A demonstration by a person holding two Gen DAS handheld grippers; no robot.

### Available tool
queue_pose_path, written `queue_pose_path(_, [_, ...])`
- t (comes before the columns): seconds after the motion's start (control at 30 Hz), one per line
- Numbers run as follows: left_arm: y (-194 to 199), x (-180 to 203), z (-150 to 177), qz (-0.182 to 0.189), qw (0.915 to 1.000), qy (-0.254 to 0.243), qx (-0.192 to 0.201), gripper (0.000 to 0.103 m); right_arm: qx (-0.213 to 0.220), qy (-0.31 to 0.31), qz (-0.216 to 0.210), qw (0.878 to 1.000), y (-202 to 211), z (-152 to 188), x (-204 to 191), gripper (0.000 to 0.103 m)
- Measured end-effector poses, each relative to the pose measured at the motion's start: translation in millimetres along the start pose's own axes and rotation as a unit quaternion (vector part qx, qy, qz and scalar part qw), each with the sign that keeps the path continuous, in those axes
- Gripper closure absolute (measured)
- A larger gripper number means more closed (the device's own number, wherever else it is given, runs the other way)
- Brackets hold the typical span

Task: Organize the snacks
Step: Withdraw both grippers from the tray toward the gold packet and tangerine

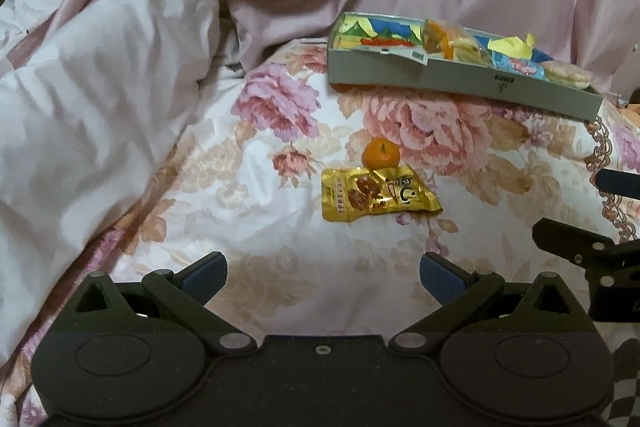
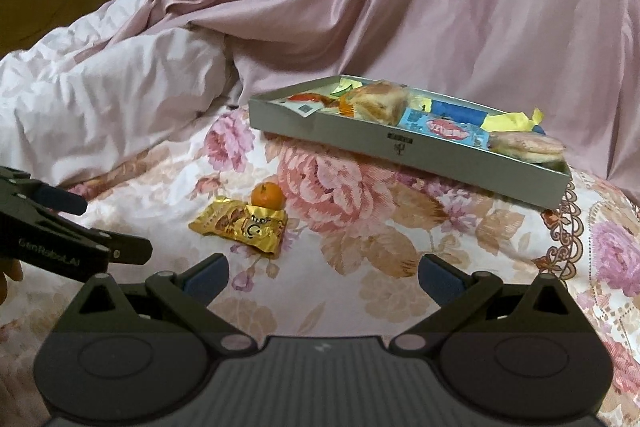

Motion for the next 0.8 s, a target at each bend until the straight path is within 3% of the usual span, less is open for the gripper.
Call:
queue_pose_path(0.47, [-30,1,-7,0.002,0.9997,0.0,-0.026,0.001,-0.018,0.008,-0.004,1.0,-16,2,1,0.0])
queue_pose_path(0.8, [-53,-4,-24,0.009,0.9991,0.03,-0.028,0.001,-0.031,0.024,-0.017,0.999,-35,1,5,0.0])
Point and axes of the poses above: each gripper's, at about its wrist camera, not at the fingertips, and y roughly against the way its jaws point, x to its right, z to its underside, the point moved 9 cm from there along -y, roughly the way its jaws point, and after that the axes turned 13 degrees about -z, right-handed, at the moved point
